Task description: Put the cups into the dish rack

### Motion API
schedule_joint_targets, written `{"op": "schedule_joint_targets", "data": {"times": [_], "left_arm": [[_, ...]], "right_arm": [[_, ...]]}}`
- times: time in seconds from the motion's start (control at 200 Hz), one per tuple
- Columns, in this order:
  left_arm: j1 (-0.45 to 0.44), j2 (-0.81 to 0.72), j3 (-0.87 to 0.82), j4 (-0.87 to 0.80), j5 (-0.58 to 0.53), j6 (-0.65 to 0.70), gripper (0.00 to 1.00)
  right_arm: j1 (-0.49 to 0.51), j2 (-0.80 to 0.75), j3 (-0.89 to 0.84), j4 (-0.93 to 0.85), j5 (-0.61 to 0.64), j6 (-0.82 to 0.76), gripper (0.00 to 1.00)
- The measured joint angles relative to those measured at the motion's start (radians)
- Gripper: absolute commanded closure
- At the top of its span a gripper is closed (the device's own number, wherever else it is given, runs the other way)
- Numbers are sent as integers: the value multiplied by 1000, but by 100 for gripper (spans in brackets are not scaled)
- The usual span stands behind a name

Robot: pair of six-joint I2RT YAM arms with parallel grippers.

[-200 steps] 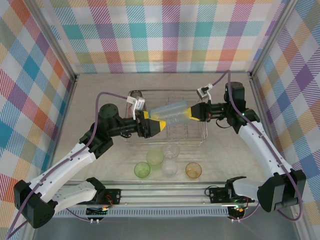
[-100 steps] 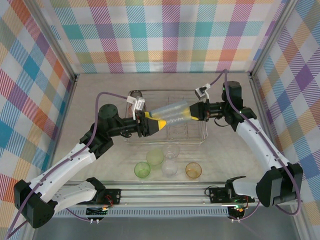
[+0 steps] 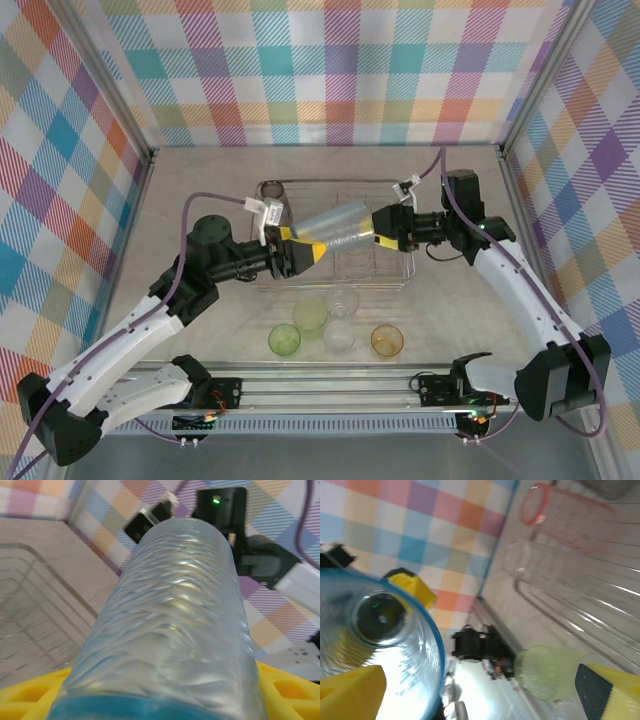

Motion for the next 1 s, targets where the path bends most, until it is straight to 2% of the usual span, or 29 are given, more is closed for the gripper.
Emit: {"op": "schedule_joint_targets", "data": {"times": [0.045,0.19,0.275,0.37,0.465,0.605,0.885,1.0], "left_arm": [[-1,-10,25,-71,-48,19,100],[-3,53,215,-373,-223,82,100],[-2,157,377,-563,-322,115,100],[-3,319,579,-760,-412,133,100],[-3,494,762,-909,-480,146,100],[-3,708,948,-1063,-544,157,100],[-3,1088,1297,-1259,-659,198,100],[-3,1250,1506,-1338,-702,206,100]], "right_arm": [[0,-28,2,-61,85,-19,1],[0,-131,10,-303,429,-83,1],[-1,-195,8,-423,631,-114,1],[-7,-249,-7,-497,764,-133,1],[-11,-243,-17,-543,830,-145,1],[-11,-181,-38,-561,878,-150,1],[-11,-146,-60,-571,863,-149,0],[-11,-135,-62,-570,863,-150,6]]}}
